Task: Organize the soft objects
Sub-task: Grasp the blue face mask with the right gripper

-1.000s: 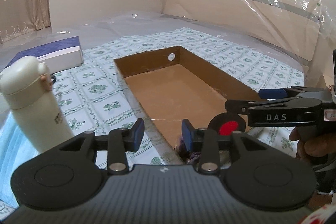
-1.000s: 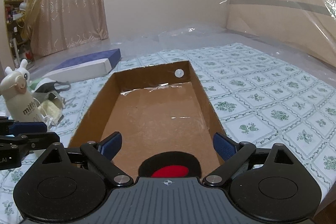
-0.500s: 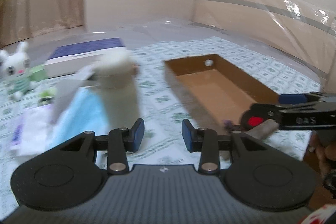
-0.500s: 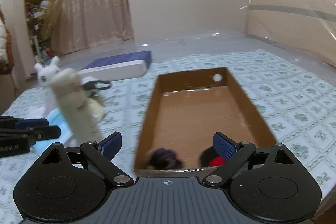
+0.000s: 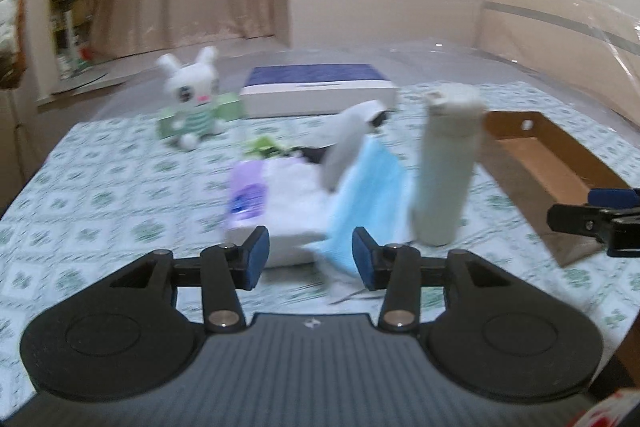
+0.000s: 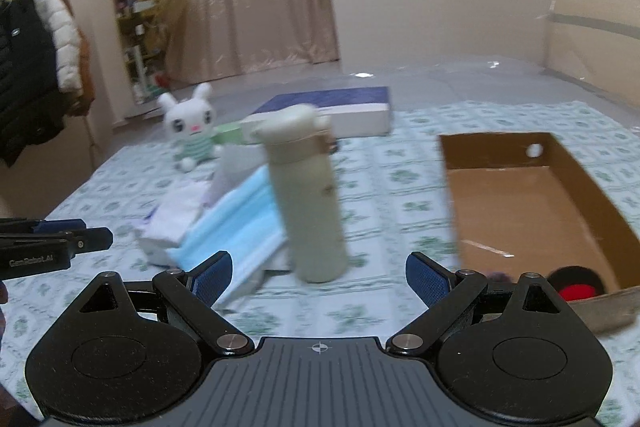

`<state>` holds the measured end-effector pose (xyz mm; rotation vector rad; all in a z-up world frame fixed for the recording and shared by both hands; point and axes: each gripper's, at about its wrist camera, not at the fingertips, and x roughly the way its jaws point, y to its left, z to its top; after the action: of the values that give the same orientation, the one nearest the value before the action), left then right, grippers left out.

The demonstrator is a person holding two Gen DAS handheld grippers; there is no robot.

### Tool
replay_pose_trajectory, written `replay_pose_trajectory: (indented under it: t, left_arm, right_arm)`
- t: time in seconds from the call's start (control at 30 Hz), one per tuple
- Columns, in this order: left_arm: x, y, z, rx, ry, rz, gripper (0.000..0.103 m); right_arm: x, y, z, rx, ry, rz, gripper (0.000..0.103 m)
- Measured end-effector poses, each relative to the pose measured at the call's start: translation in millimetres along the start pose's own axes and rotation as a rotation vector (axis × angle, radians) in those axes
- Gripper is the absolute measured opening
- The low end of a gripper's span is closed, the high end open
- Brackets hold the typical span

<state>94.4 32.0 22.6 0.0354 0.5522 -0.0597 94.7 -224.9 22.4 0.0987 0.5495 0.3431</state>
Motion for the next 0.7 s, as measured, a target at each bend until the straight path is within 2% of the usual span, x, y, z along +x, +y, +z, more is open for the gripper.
replay_pose_trajectory:
  t: [0.17,0.37,0.7]
  left_arm:
    - [-6,39,-11,-0.048,0.01,0.054,0.046]
    - [-5,69,-21,-0.086,0.015,0.076,0.048]
    - [24,91,-29,-0.105,0.04,0.05,0.049]
  right_arm:
    - [27,33,-2,-0.012,0.037,0.039,0.093]
    - [62,58,-5,0.031,0.07,0.056,0.093]
    - [113,71,-8,0.18,0.097,0.0,0.093]
